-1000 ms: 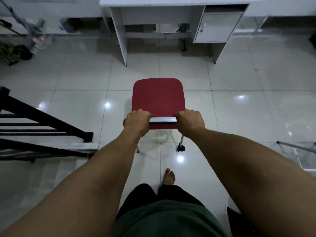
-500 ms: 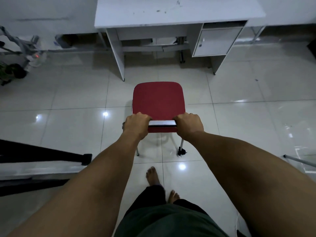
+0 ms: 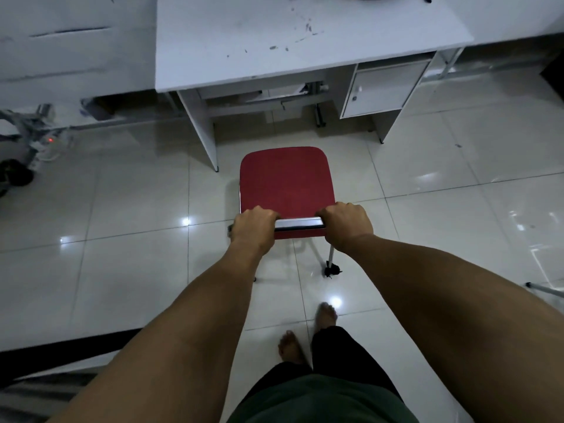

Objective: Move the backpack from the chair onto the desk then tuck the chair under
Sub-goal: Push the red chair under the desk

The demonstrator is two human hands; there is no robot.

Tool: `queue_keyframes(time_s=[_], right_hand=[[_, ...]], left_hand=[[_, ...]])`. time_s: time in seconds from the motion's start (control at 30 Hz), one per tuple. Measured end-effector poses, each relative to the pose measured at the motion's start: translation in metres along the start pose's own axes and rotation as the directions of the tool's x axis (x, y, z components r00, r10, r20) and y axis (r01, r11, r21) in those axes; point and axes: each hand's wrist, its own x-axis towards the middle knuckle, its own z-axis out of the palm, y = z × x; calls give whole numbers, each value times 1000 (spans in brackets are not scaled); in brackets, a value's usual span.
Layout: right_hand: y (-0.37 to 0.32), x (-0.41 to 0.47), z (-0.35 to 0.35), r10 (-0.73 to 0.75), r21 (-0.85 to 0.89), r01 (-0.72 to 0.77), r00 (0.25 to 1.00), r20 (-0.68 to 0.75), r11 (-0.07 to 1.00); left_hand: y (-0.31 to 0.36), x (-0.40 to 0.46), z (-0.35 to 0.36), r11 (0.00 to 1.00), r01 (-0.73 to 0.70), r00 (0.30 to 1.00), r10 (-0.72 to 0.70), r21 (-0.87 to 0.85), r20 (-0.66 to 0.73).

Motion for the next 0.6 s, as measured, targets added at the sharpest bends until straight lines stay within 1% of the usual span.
queue_keyframes(time_s=[0.37,0.6], right_hand=[[33,105,-37,-50,4,50,999,17,999],[58,187,-63,-114,-19,114,993,24,993]], left_hand=[[-8,105,-24,999,37,999,-37,5,12],[-12,183,-50,997,81,996,-81,16,31]])
